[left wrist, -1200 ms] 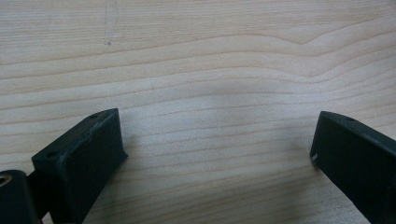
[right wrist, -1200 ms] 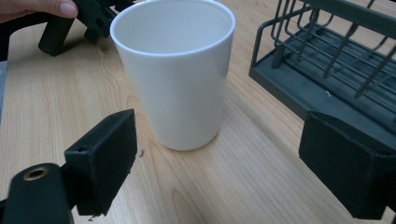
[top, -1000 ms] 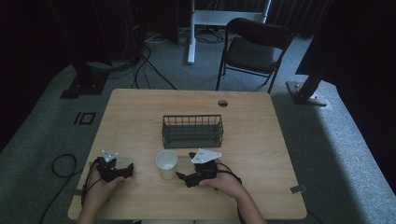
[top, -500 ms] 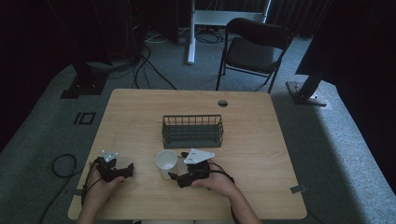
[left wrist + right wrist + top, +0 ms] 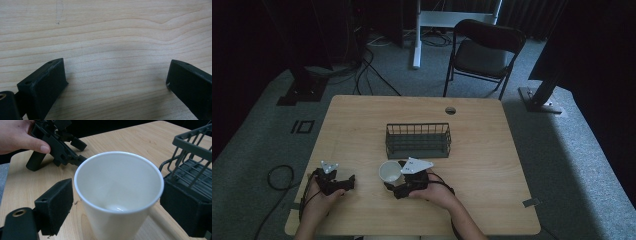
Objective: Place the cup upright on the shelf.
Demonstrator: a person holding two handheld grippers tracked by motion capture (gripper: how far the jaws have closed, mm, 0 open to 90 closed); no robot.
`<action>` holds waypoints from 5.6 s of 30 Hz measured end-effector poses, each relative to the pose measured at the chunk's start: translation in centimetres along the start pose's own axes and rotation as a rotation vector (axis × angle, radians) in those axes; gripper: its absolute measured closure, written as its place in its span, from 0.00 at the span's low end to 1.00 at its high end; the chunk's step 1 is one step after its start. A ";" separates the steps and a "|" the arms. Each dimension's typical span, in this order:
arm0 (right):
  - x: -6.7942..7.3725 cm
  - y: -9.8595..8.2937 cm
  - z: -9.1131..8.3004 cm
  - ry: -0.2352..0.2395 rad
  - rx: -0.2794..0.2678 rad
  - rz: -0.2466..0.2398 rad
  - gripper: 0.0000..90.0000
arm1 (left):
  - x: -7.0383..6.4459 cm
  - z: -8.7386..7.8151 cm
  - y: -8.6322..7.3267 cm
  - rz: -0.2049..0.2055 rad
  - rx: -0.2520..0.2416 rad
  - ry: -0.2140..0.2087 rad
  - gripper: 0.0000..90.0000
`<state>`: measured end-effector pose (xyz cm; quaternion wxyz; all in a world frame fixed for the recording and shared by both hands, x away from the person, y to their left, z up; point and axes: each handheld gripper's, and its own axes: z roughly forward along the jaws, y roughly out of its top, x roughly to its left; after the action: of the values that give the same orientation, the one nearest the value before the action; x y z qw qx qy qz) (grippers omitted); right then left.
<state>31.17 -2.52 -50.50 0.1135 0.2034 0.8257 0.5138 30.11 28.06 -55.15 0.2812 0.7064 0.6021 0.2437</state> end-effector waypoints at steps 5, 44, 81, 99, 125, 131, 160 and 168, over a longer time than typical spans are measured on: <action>0.2 -0.1 0.4 -0.016 -0.003 -0.013 0.16 | 0.0 0.0 0.0 0.000 0.000 0.000 0.03; -0.5 3.9 -1.6 -0.048 -0.057 0.034 0.21 | 0.0 0.0 0.0 0.001 0.001 0.000 0.03; -5.5 10.8 -6.5 -0.237 -0.208 0.073 0.21 | 0.0 0.0 0.0 -0.001 0.000 -0.001 0.03; -10.5 10.2 -5.5 -0.456 -0.182 0.169 0.21 | 0.0 0.0 0.0 -0.001 0.000 0.000 0.03; -12.0 5.6 -1.6 -0.500 -0.098 0.231 0.21 | 0.0 0.0 0.0 -0.001 -0.001 -0.001 0.03; -11.9 4.7 -1.3 -0.500 -0.083 0.238 0.21 | 0.0 0.0 0.0 -0.001 0.000 -0.001 0.03; -11.9 3.9 -2.3 -0.450 -0.085 0.262 0.12 | 0.0 0.0 0.0 -0.002 -0.001 -0.001 0.03; -11.4 3.6 -3.1 -0.451 -0.087 0.239 0.12 | 0.0 0.0 0.0 -0.001 0.000 -0.001 0.03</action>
<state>40.90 -8.76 -46.14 0.2416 0.4039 0.7268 0.5001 30.10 28.06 -55.15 0.2818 0.7060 0.6024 0.2433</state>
